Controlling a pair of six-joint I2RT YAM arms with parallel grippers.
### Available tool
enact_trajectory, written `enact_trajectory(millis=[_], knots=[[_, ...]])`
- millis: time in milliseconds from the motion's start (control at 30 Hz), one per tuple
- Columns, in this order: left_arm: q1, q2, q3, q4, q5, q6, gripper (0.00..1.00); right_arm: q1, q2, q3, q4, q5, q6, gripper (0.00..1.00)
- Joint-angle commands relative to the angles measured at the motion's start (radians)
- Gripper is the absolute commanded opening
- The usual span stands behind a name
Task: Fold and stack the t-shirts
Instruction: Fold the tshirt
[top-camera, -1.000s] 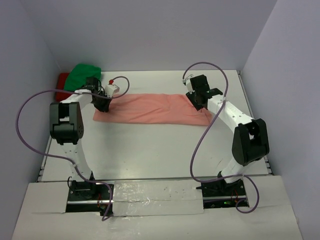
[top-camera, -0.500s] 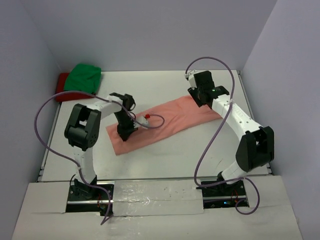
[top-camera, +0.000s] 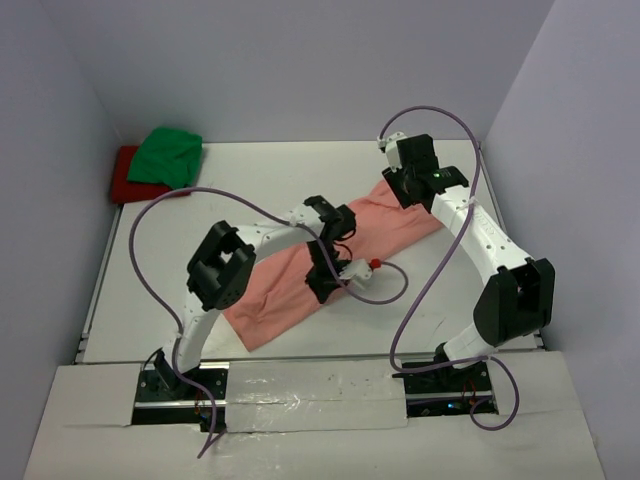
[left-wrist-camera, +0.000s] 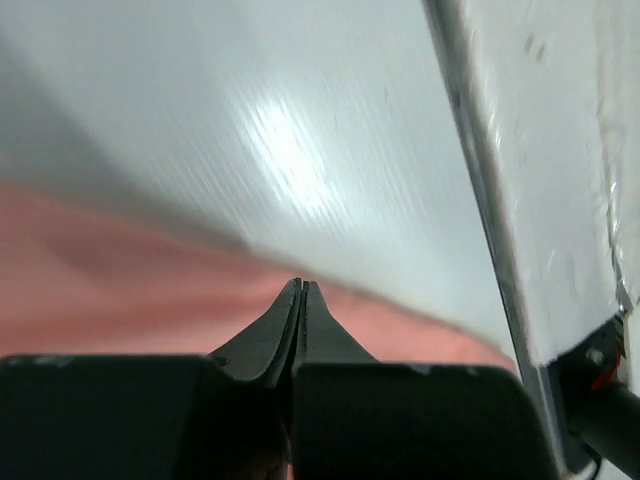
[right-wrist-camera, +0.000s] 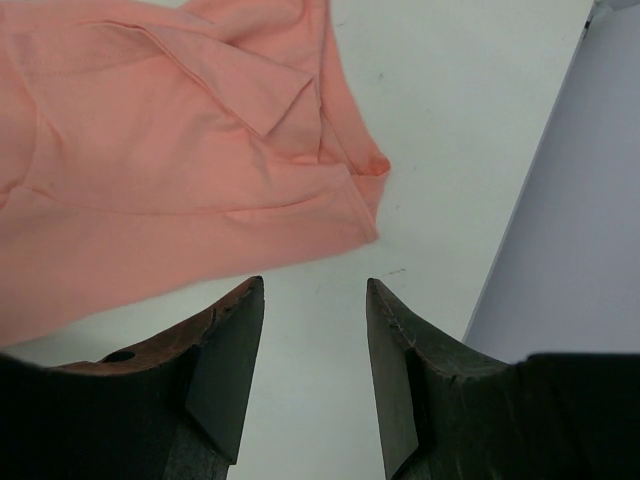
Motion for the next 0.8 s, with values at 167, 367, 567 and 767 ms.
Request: enact_trajectory(millis=[167,367,567,767], knots=[[-0.069,0.158,0.379,0.008,0.206,-0.093,0.0,-0.027,-0.072,0.015,-0.019,-0.015,0.021,0.53],[0.058,-0.057,0.213,0.536,0.106,-0.464,0.0,-0.04,-0.038,-0.059,0.015,-0.148,0.065,0.51],[0.276,-0.257,0.041,0.919,-0.093,-0.793,0.62,-0.017,0.192,-0.048,0.0,-0.25,0.099,0.0],[0.475,-0.464,-0.172,1.122,-0.213,-0.882,0.7,-0.009,0.33,-0.008,0.014,-0.285,0.104,0.0]])
